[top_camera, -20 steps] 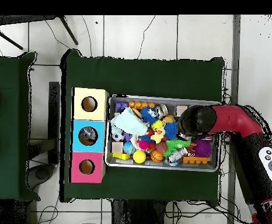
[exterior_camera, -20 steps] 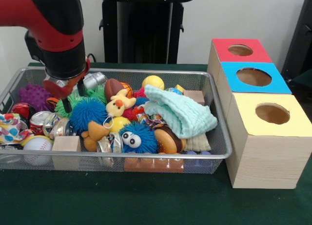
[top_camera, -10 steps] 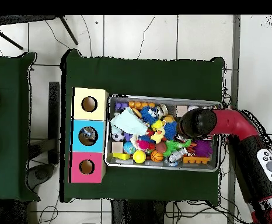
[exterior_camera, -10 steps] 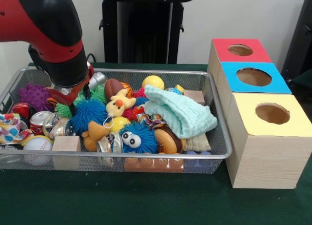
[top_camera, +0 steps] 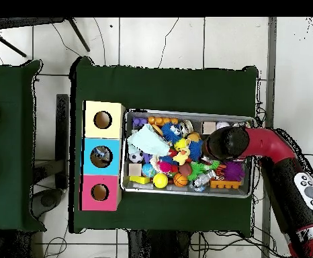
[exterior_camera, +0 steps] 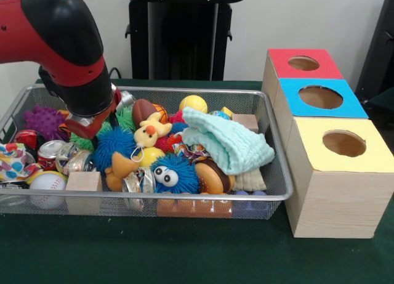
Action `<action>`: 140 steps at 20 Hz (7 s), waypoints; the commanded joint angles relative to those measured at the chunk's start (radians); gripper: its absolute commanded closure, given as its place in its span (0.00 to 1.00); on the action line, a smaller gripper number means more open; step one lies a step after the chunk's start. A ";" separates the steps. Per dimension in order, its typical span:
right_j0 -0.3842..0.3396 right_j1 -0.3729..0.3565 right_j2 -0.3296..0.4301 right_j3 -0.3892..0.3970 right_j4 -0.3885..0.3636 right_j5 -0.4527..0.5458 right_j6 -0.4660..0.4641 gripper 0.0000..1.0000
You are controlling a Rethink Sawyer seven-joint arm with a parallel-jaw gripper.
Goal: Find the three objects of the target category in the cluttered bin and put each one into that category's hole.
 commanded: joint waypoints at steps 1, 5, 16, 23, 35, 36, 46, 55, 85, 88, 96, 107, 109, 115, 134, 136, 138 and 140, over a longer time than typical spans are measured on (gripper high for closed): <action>-0.029 0.085 0.071 -0.007 -0.033 -0.111 -0.307 0.00; -0.052 0.097 0.112 0.013 -0.014 -0.152 -0.304 0.00; -0.091 0.107 0.188 0.067 0.017 -0.189 -0.249 1.00; -0.081 0.043 0.179 0.082 0.015 -0.136 -0.216 1.00; -0.040 -0.202 0.180 0.182 0.129 0.067 -0.134 1.00; -0.038 -0.213 0.182 0.187 0.137 0.071 -0.129 1.00; -0.004 -0.320 0.176 0.266 0.220 0.047 -0.039 1.00; 0.003 -0.344 0.168 0.312 0.245 -0.019 -0.020 1.00; 0.040 -0.268 0.085 0.117 0.048 -0.042 -0.224 0.00; 0.035 -0.261 0.082 0.103 0.023 -0.043 -0.243 0.00; 0.029 -0.239 0.064 0.072 -0.079 -0.042 -0.298 0.00; 0.028 -0.199 0.017 0.059 -0.152 -0.028 -0.287 0.00; 0.025 -0.185 0.013 0.053 -0.161 -0.038 -0.289 0.00; 0.018 -0.133 0.007 0.042 -0.132 -0.028 -0.268 0.00; 0.084 -0.119 -0.072 -0.018 -0.146 0.127 -0.218 0.00; 0.100 -0.116 -0.088 -0.035 -0.162 0.152 -0.214 0.00; 0.110 -0.114 -0.098 -0.046 -0.168 0.167 -0.210 0.00; 0.099 -0.099 -0.086 -0.046 -0.164 0.146 -0.236 0.00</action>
